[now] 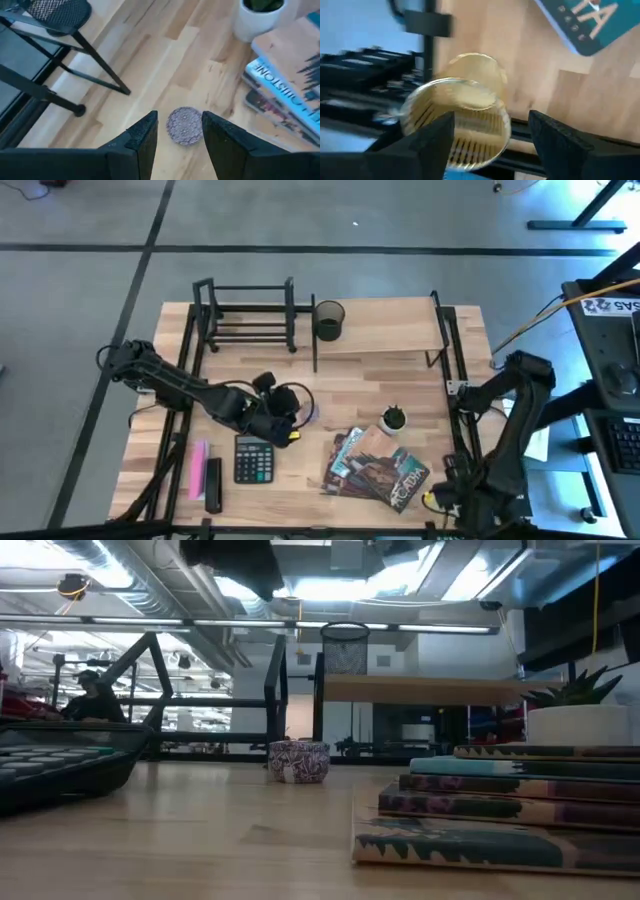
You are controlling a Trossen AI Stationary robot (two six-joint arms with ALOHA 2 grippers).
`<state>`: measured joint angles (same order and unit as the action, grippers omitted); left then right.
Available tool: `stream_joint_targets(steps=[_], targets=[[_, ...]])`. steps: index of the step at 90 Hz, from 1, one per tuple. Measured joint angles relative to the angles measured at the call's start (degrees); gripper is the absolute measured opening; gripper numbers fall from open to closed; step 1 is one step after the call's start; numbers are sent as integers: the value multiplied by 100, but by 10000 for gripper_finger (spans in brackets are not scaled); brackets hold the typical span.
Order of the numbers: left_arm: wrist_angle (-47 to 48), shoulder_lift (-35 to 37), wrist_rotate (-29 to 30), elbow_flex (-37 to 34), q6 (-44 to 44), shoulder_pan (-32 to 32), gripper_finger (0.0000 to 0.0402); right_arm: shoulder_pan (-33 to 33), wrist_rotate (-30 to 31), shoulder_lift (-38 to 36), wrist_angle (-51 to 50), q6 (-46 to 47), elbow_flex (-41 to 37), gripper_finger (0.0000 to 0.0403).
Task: Stock shelves
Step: Put the gold pen organizer on the shelf
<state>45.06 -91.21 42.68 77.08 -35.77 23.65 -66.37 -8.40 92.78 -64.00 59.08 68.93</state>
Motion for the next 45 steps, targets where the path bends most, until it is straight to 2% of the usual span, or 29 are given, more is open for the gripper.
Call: stream_joint_targets(steps=[10,19,28,39,45], targets=[[-83,-14,-6,0,-1,55,137,0,74,327,-136,-39,-3,236],[-121,-14,-2,0,-6,87,137,0,85,451,-141,-95,-4,207],[-125,-14,0,0,-26,150,137,0,67,518,-75,-101,-4,143],[-122,-14,14,0,-57,265,137,76,58,508,-24,-104,-2,32],[-124,-14,52,0,-85,327,137,209,25,461,-41,-101,-2,13]])
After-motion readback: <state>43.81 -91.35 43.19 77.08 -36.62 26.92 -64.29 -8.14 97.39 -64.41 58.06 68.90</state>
